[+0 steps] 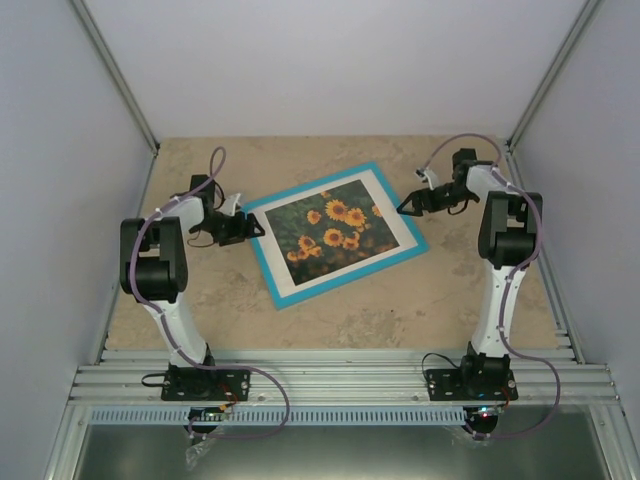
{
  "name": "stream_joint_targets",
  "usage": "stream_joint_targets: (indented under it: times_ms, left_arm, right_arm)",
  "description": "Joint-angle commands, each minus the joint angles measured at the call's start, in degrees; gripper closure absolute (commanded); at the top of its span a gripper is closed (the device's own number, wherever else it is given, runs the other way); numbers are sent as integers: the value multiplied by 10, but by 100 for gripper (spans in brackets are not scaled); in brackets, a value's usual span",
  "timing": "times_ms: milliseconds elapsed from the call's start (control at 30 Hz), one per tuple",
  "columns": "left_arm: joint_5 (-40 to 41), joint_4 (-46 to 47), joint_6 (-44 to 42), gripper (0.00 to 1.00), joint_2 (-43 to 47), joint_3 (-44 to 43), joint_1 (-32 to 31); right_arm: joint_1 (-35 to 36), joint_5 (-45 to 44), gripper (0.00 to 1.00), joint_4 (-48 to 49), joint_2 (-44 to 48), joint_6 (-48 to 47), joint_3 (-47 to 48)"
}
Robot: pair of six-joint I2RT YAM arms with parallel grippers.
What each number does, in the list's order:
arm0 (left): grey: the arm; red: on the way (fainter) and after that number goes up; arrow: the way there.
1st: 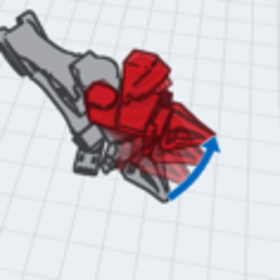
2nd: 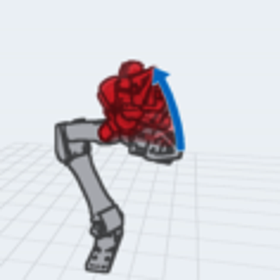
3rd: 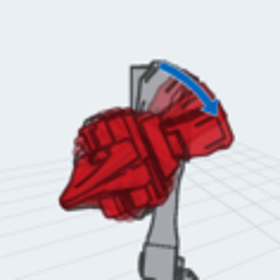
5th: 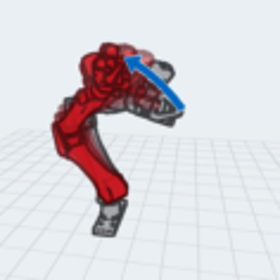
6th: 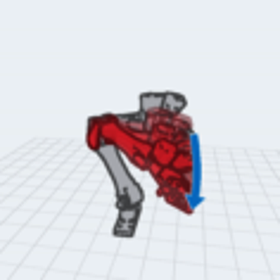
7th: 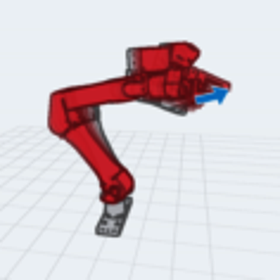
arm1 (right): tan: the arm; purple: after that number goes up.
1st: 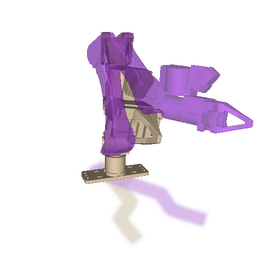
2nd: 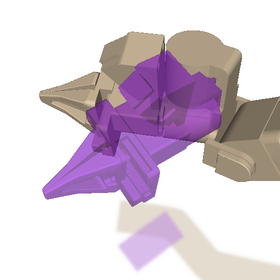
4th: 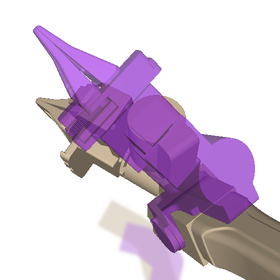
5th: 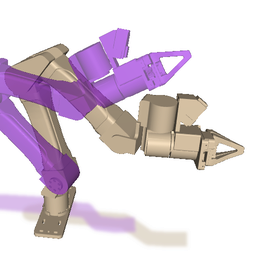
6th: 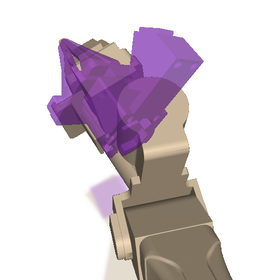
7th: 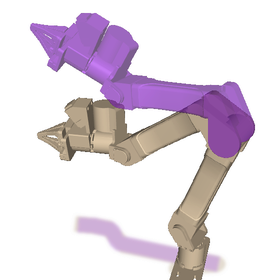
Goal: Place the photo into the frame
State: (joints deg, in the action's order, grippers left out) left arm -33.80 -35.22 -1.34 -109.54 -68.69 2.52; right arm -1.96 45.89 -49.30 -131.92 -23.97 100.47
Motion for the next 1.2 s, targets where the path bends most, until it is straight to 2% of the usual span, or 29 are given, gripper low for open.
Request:
stream_joint_targets:
  times_ms: [0,200,467,667,767,800,900,1067,1167]
  left_arm:
    - [-9,-24,-8,20,-14,17,-1]
    - [-9,-16,-2,21,-35,-1,-1]
    - [-11,-19,5,22,-77,-45,-2]
    - [-13,-27,-1,24,-105,-87,-8]
    - [-16,-36,-13,25,-127,-119,-20]
    - [-15,-39,-17,25,-136,-132,-41]
    - [-5,-48,-33,26,-174,-189,-80]
    - [34,-65,-29,25,-267,-375,-101]
    - [84,-98,-33,21,-312,-492,-100]
  right_arm:
    - [7,6,3,-33,-19,-14,-17]
    - [10,24,6,-54,16,-58,-104]
    - [11,-30,8,-57,91,-129,-239]
    - [16,-56,8,-79,115,-184,-282]
    - [19,-72,8,-95,121,-212,-296]
    - [36,-75,8,-101,123,-222,-302]
    - [62,-86,8,-121,130,-257,-321]
    - [128,-96,8,-144,165,-311,-387]
    - [160,-90,8,-176,188,-348,-411]
